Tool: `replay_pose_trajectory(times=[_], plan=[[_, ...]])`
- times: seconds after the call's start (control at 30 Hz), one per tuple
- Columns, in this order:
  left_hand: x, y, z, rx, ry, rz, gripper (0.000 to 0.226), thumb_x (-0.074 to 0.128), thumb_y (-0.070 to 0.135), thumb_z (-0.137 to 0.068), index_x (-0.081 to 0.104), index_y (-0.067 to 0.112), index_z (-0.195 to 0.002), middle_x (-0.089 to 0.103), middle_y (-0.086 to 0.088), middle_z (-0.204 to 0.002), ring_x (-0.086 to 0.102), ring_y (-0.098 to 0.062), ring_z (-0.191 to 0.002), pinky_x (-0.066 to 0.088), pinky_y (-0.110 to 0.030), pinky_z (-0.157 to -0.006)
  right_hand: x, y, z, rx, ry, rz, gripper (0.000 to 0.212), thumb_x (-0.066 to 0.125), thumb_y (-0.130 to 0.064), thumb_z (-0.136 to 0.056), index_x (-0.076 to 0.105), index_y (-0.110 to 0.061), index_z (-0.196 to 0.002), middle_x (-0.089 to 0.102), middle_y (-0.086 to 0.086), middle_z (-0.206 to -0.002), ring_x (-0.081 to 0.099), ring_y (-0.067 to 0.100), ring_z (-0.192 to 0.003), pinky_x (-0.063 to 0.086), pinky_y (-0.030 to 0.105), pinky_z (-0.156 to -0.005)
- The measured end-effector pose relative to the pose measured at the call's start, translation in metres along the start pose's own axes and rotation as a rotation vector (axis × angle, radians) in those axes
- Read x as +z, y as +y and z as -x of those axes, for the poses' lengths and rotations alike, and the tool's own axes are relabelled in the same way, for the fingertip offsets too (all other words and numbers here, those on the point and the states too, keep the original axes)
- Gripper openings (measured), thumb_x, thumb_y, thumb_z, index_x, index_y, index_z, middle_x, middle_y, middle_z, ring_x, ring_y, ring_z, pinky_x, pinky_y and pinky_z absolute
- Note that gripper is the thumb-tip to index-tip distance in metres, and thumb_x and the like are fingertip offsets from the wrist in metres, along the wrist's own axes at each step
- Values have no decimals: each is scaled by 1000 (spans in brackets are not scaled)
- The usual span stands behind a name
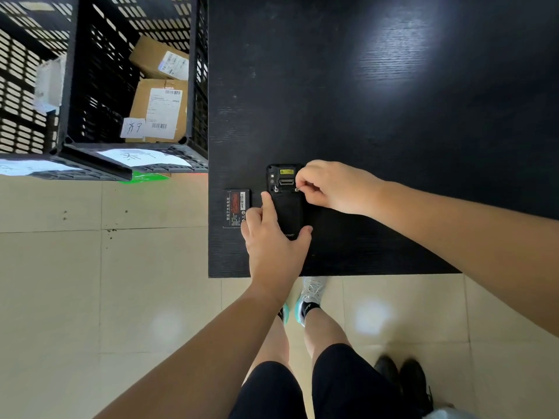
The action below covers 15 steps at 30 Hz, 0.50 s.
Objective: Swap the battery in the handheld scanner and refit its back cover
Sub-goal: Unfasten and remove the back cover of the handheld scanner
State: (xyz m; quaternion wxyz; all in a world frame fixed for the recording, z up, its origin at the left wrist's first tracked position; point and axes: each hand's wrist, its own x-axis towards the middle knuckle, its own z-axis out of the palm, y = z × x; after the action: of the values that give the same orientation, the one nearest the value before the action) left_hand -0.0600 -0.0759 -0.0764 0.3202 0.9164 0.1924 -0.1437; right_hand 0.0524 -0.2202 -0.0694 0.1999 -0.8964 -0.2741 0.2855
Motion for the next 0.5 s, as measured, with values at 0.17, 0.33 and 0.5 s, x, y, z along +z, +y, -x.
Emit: replay_pose_trajectory(times=[0.17, 0.33, 0.5], plan=[[1, -1, 0, 2, 5, 10, 98, 73, 48, -78, 21, 17, -155, 41, -2, -126, 36, -20, -117, 39, -37, -104, 2, 7, -6, -89, 1, 94, 9, 50, -17, -96, 57, -14, -91, 47, -8, -93, 54, 18, -74, 34, 24, -57], [0, -2, 0, 11, 1, 18, 98, 73, 48, -78, 21, 17, -155, 40, 0, -125, 35, -18, -116, 36, -32, -103, -4, 13, -11, -221, -12, 192, 12, 49, -18, -98, 60, -13, -100, 52, -7, -94, 56, 21, -76, 47, 35, -62], [0, -1, -2, 2, -7, 20, 98, 73, 50, -77, 21, 19, -155, 39, 2, -124, 35, -16, -115, 38, -34, -102, -8, 20, -21, -286, -93, 342, 13, 49, -17, -98, 58, -16, -108, 62, 2, -102, 59, 26, -83, 52, 42, -69]])
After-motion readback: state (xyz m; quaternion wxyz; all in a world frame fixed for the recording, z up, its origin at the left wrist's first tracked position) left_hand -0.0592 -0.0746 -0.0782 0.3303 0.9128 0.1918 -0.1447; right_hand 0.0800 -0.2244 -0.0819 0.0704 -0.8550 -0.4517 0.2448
